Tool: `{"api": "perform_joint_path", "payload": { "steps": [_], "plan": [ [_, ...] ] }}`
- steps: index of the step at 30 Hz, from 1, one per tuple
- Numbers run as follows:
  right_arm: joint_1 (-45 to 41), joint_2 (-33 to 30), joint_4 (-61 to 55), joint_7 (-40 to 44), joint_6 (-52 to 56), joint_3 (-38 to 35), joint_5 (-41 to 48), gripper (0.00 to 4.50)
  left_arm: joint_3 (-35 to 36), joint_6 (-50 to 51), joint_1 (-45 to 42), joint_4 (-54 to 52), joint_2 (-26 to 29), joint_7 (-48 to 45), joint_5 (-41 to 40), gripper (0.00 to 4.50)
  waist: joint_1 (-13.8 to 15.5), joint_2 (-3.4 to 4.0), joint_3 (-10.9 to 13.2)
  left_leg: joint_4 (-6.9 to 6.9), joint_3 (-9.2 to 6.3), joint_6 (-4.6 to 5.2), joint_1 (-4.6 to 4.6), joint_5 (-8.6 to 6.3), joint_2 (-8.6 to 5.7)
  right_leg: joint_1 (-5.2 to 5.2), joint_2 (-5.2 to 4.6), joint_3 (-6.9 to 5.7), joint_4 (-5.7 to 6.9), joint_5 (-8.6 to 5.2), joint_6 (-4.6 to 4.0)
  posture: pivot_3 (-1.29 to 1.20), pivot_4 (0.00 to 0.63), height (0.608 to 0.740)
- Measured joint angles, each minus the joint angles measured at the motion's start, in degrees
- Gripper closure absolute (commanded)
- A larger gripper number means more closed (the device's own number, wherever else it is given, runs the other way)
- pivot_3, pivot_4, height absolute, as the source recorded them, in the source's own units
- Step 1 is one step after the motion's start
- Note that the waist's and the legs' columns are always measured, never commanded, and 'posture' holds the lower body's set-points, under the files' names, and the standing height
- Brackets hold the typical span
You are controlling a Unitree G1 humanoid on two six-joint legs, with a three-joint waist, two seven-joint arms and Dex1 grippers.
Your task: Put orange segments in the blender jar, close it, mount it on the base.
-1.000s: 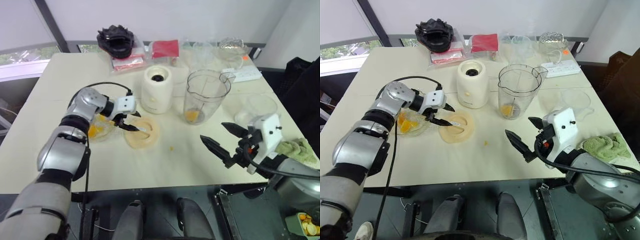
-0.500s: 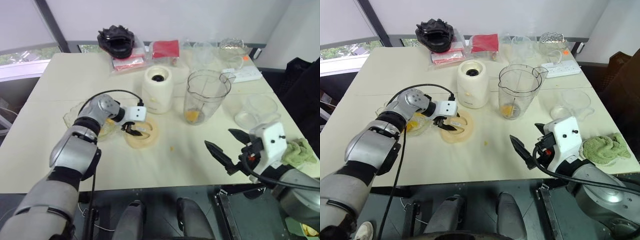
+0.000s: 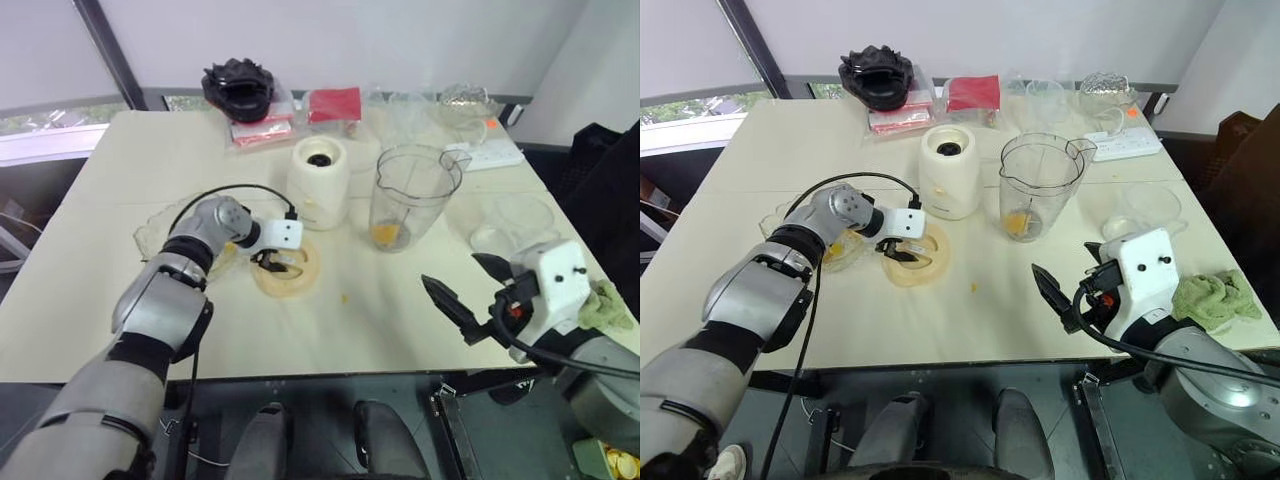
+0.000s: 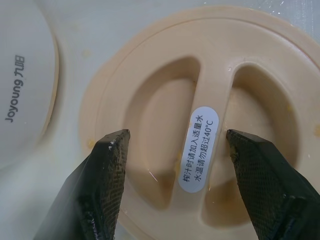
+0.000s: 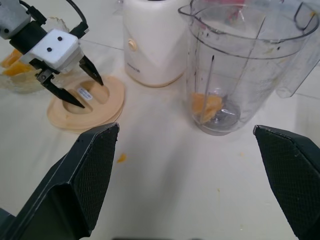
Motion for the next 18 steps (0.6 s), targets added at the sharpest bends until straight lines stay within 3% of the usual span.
{"api": "perform_joint_path", "payload": {
  "steps": [5, 6, 18],
  "plan": [
    [-0.32, -0.02, 0.01, -0.70, 0.00, 0.00, -0.01, 0.00, 0.15, 1.10, -0.06, 0.65, -1.26, -0.72, 0.21, 4.01, 1.08, 0.11, -0.13, 0.09, 0.03, 0.00, 0.00, 0.01, 0.00, 0.04, -0.03, -0.01, 0.02, 0.03, -0.02, 0.00, 0.150, 0.740],
    [-0.49, -0.02, 0.03, -0.83, 0.00, 0.00, -0.03, 0.00, 0.33, 1.72, -0.05, 0.67, -1.35, -0.75, -0.02, 4.21, 1.22, 0.14, -0.23, 0.11, 0.03, 0.01, 0.02, 0.01, 0.00, 0.13, -0.04, -0.04, 0.02, 0.03, -0.02, 0.00, 0.150, 0.740],
    [-4.18, -0.65, 2.67, 0.47, 0.04, 1.80, -0.86, 0.00, 5.01, 7.21, 0.04, 1.25, -1.33, -2.81, -3.11, 4.21, 1.14, 0.12, -0.27, 0.09, 0.04, 0.01, -0.11, 0.01, 0.06, 0.01, -0.06, -0.10, -0.04, 0.02, -0.04, 0.00, 0.150, 0.740]
  ]
}}
